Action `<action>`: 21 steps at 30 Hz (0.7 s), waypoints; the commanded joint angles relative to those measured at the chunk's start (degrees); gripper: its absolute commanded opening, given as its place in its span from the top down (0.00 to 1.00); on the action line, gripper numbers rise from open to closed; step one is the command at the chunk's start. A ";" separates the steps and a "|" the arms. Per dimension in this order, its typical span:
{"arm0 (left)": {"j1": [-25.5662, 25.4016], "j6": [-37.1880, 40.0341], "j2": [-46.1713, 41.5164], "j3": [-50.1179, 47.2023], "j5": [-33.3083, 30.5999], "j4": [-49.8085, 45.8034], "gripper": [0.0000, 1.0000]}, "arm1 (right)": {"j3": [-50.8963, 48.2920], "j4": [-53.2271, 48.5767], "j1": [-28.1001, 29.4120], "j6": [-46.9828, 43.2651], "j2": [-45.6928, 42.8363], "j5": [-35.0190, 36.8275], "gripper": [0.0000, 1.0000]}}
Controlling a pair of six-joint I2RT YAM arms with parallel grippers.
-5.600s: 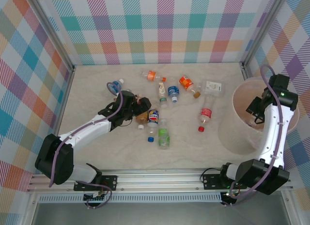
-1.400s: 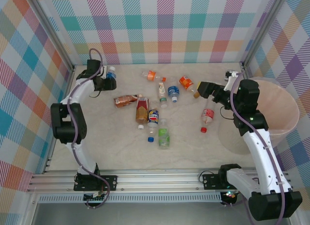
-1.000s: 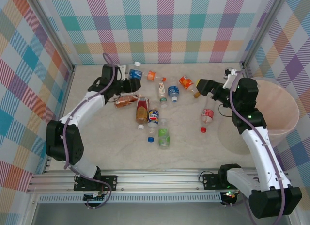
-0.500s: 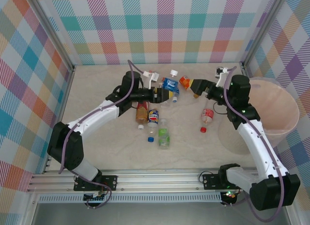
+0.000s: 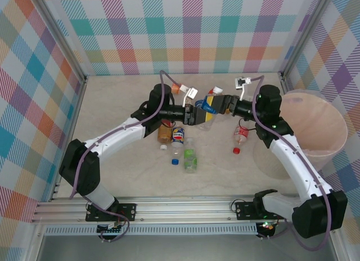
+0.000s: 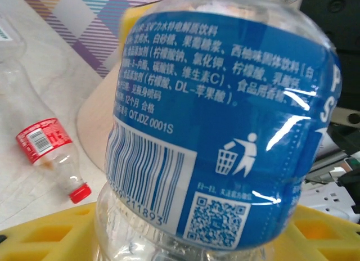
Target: Put the plastic bottles in the bin
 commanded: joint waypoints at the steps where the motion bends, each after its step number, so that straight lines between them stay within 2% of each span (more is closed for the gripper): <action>1: -1.05 -0.41 0.12 2.27 2.43 4.12 0.61 | 1.19 1.54 0.81 -1.11 0.59 -0.39 0.03; 2: -1.09 -0.73 0.14 2.27 2.39 4.58 0.61 | 1.28 1.30 0.87 -1.29 0.79 -0.35 0.05; 4: -1.18 -1.14 0.36 2.40 2.36 4.89 0.61 | 1.64 0.54 0.99 -1.35 1.17 -0.26 0.16; 8: -1.21 -1.15 0.75 2.73 2.08 4.30 0.61 | 1.29 0.86 1.35 -1.24 0.92 0.96 0.31; 16: -1.27 -0.33 1.05 3.39 0.40 1.80 0.59 | 1.55 -0.61 1.43 -3.13 -0.21 2.04 0.47; 18: -1.26 -0.12 1.07 3.44 -0.57 0.83 0.54 | 1.55 -1.26 1.41 -3.67 -0.71 3.18 0.49; 21: -1.27 0.15 1.03 3.44 -2.51 -1.09 0.39 | 1.94 -2.96 1.41 -4.38 -1.60 5.66 0.51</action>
